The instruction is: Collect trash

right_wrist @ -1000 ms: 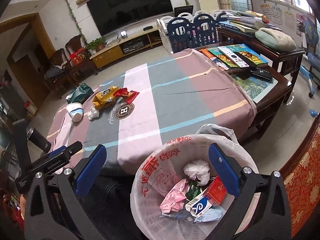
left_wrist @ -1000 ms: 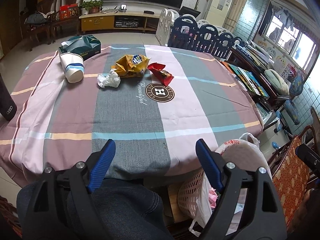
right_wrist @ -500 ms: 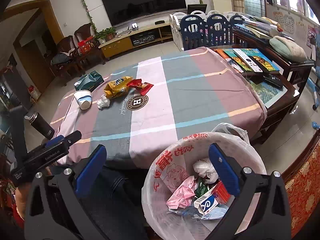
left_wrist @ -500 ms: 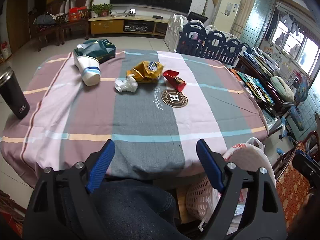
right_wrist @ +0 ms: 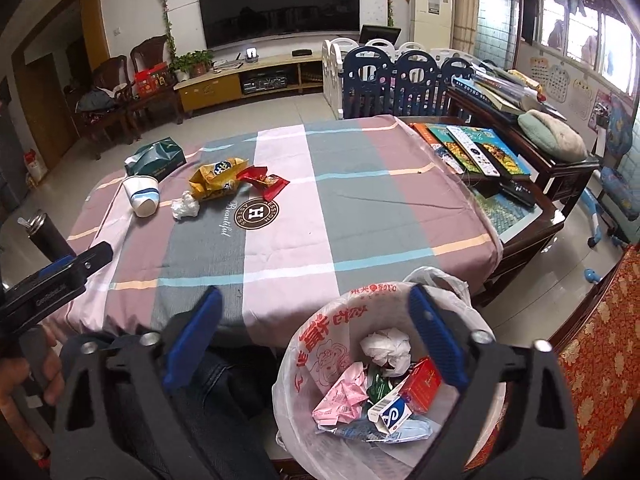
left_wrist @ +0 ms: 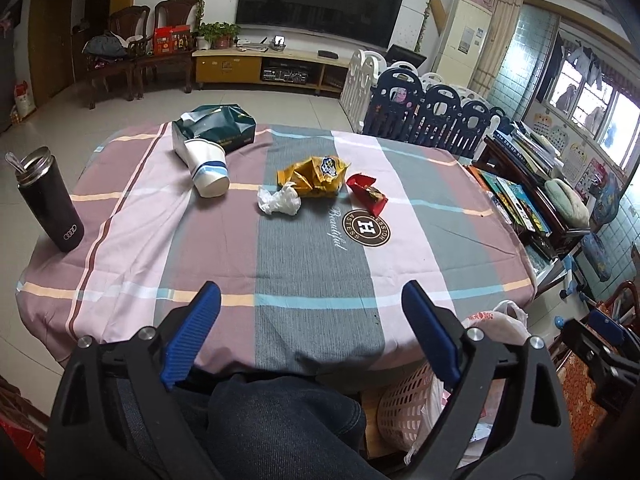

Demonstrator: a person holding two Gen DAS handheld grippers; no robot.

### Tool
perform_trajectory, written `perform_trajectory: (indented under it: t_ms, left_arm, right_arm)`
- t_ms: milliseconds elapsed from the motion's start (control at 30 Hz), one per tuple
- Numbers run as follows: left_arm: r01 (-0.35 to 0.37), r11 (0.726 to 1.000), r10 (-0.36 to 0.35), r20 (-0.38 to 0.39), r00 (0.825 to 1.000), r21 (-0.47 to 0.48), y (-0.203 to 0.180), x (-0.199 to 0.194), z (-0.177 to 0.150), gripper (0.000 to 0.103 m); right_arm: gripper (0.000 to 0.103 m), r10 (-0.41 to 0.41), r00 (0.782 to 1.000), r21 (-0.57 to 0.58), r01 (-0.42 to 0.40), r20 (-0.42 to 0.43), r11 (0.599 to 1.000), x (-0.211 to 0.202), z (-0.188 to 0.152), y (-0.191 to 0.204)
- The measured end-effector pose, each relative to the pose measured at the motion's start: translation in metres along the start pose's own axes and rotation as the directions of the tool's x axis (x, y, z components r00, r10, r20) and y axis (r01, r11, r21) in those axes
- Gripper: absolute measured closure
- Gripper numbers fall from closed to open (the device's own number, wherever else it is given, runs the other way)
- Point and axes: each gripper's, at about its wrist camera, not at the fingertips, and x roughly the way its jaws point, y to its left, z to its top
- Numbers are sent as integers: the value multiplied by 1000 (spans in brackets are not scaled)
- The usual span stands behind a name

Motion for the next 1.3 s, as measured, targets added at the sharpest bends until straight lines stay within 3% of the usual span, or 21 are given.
perform_trajectory:
  t_ms: [67,133,267,400,567,833,1300]
  left_arm:
    - [2,1000,-2,-1,1000,-10,4,2,0,12]
    - [-9,1000,9,-3,1000,-19,9,6,0,12]
    - [-45,998,45,-7,999,-47,23,12,-1,14]
    - [-60,995,59,-13,998,-80,35,19,-3,15]
    - [-40,995,39,-12,999,-86,37,23,-5,15]
    - [-36,999,35,-14,999,-41,27,29,-8,15]
    - [-65,997,62,-51,997,-52,33,42,-15,15]
  right_arm:
    - [49,14,1000,-26,-15,-22,1000,8,4,8]
    - [60,50,997,-39,-52,-50,998,18,8,18]
    - [67,104,992,-73,-108,-66,991,32,9,39]
    - [67,112,994,-118,-112,-1,987,35,8,53]
    - [67,68,996,-116,-61,62,991,38,6,49]
    - [37,66,997,-15,-67,-50,998,56,5,29]
    - [34,103,987,25,-100,-124,995,77,8,22]
